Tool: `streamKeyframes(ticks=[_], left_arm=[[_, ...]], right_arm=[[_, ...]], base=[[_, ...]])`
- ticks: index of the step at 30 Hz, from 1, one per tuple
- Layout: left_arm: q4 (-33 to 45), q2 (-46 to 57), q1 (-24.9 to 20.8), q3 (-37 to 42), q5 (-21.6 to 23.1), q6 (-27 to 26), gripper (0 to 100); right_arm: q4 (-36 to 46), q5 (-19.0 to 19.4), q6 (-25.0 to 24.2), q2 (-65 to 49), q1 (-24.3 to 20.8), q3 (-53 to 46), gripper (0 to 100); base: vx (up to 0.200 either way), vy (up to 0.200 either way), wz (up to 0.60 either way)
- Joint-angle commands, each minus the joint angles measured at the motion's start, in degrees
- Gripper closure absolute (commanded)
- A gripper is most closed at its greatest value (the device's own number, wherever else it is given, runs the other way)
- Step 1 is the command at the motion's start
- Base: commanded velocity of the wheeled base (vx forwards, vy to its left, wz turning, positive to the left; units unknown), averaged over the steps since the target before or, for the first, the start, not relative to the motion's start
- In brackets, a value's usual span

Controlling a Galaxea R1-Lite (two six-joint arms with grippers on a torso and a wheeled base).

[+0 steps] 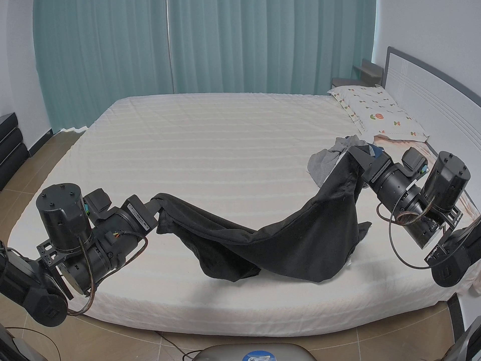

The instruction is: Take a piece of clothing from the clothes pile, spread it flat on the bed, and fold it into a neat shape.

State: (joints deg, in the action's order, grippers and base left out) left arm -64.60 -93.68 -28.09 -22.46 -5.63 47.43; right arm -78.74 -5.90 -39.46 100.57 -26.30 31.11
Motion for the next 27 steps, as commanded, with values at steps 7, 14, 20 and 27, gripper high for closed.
streamKeyframes(ticks=[7,14,20,27], left_arm=[[0.0,-0.1,0.1,-0.1,0.0,0.0,100],[0.0,-0.2,0.1,0.0,0.1,0.0,100],[0.0,-0.6,0.1,0.0,0.5,0.0,100],[0.0,-1.5,0.1,0.1,0.7,0.0,100]], right_arm=[[0.0,0.0,0.0,-0.2,-0.2,-0.1,100],[0.0,0.0,0.0,-0.3,-0.1,0.0,100],[0.1,0.1,0.1,-0.2,0.0,-0.5,100],[0.2,0.0,0.1,-1.2,-0.2,-0.9,100]], base=[[0.000,0.200,0.00],[0.000,0.200,0.00],[0.000,0.133,0.00],[0.000,0.000,0.00]])
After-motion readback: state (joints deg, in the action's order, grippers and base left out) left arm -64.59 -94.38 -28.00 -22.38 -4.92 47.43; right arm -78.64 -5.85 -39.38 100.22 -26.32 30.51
